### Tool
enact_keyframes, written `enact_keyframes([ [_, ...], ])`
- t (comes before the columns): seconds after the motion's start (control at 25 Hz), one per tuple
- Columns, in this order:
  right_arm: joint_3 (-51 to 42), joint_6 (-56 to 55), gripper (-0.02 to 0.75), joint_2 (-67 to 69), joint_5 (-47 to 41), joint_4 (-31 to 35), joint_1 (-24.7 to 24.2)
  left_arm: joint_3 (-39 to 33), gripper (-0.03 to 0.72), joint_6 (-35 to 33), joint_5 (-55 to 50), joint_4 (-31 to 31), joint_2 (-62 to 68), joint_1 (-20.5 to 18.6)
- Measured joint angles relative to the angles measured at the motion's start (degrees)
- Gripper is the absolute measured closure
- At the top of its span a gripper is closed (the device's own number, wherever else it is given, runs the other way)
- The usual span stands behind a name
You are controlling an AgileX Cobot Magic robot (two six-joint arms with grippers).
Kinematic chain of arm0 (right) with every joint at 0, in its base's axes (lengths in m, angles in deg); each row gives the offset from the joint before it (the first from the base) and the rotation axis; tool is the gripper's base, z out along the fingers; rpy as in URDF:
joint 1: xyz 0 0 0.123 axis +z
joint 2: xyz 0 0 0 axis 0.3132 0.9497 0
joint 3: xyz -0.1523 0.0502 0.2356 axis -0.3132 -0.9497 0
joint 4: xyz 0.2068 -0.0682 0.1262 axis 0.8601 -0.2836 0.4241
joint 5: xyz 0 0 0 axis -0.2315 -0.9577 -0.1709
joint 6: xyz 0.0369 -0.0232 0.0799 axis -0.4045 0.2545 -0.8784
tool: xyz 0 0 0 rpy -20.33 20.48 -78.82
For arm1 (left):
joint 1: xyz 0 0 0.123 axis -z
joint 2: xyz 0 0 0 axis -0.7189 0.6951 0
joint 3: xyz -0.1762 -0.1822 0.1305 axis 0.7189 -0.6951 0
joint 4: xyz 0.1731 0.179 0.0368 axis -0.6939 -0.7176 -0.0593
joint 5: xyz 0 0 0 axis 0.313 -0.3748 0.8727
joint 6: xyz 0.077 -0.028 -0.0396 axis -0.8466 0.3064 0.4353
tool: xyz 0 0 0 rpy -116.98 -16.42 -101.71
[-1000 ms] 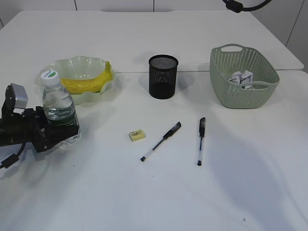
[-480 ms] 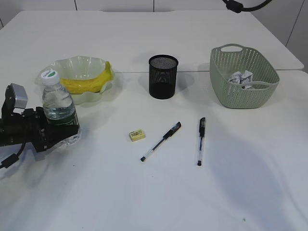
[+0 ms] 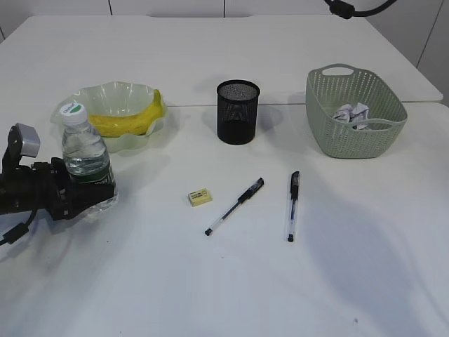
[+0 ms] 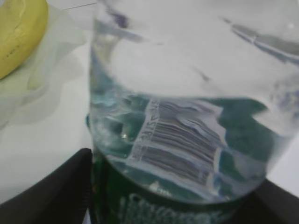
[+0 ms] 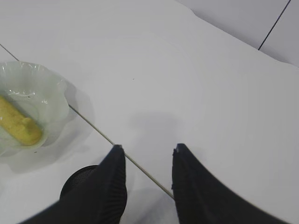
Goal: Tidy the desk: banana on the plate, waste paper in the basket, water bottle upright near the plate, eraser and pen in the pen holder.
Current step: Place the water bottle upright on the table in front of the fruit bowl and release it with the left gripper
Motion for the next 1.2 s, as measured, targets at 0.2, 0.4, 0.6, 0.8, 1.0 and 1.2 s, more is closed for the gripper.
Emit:
enact_keyframes([
  [0.2,0.0,0.0,0.477,0.0,0.1,0.0,0.0,0.0,0.123,0.1,0.2,-0.4,-1.4,0.0],
  [0.4,0.0,0.1,0.477,0.0,0.1,0.0,0.0,0.0,0.123,0.8,0.2,-0.8,-3.6,0.4],
  [0.6,0.0,0.1,0.477,0.0,0.1,0.0,0.0,0.0,0.113,3.1,0.2,-0.8,-5.1,1.5],
  [0.8,0.0,0.1,0.477,0.0,0.1,0.0,0.0,0.0,0.112,4.1,0.3,-0.8,-6.7,2.2],
  [1.0,0.0,0.2,0.477,0.0,0.1,0.0,0.0,-0.1,0.11,4.2,0.3,-0.8,-9.0,2.2],
  [1.2,0.0,0.2,0.477,0.0,0.2,0.0,0.0,-0.1,0.108,4.7,0.3,-0.8,-11.8,2.2],
])
